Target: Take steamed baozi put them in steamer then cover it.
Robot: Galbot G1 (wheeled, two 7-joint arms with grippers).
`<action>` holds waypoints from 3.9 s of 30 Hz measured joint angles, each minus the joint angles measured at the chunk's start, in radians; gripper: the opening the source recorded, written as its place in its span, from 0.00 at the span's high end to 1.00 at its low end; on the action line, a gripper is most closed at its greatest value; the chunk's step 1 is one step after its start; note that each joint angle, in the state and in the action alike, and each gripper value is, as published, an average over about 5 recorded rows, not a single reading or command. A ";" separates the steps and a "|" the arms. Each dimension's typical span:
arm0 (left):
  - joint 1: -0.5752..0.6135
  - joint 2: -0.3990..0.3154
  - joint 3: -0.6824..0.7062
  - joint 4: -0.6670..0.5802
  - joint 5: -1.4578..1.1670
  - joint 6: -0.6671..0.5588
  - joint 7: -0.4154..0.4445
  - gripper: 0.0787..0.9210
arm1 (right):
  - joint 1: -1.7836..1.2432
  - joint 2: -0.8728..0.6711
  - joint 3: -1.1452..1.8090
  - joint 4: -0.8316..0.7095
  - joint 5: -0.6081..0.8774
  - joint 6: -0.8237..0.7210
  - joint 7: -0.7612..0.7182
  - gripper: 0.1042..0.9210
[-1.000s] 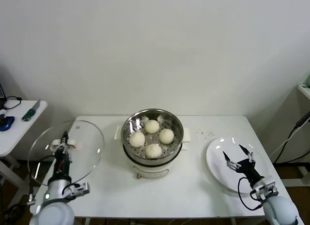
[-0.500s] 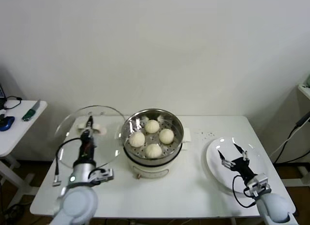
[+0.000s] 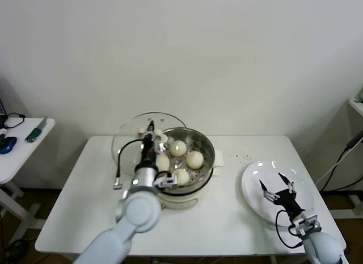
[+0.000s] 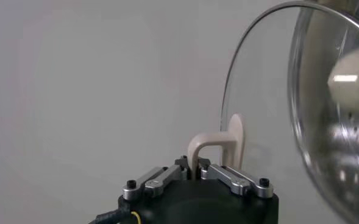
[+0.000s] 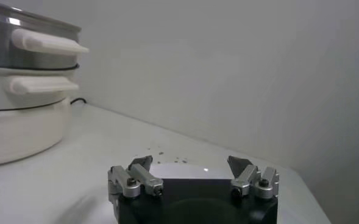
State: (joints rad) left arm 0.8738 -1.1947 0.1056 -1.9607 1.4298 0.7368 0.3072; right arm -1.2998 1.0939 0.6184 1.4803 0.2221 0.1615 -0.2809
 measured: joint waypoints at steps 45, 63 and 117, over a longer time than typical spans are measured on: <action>-0.051 -0.246 0.069 0.257 0.130 -0.001 0.088 0.91 | -0.002 0.021 0.037 -0.017 -0.003 0.028 -0.020 0.12; -0.055 -0.248 0.077 0.284 0.102 0.001 0.051 0.91 | -0.005 0.030 0.044 -0.019 -0.008 0.032 -0.029 0.12; 0.329 -0.089 -0.186 -0.152 -0.459 0.000 -0.340 0.12 | -0.035 0.038 0.072 0.069 -0.017 -0.036 -0.015 0.12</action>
State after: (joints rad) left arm 1.2029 -1.2834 -0.0807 -2.1126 0.9710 0.7369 -0.0327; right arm -1.3351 1.1321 0.6902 1.5493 0.2050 0.1260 -0.2962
